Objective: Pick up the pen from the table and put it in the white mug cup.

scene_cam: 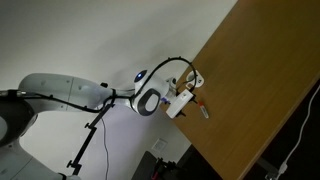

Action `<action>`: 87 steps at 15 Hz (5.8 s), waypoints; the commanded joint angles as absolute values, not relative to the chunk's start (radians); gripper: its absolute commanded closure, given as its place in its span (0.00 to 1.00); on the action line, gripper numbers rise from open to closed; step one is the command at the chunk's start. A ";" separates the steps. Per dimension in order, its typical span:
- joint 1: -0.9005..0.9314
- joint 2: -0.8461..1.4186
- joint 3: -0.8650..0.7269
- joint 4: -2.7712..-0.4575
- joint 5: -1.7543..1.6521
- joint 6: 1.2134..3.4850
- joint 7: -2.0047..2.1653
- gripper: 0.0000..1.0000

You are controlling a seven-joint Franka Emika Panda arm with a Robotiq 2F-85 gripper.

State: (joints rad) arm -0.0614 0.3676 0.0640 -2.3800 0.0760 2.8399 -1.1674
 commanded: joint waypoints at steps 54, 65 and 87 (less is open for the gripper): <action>-0.675 0.463 0.547 -2.276 0.024 2.938 -1.242 0.95; -0.523 0.289 0.344 -2.242 0.037 2.643 -1.479 0.95; -0.417 0.355 0.302 -2.124 0.594 2.569 -2.329 0.95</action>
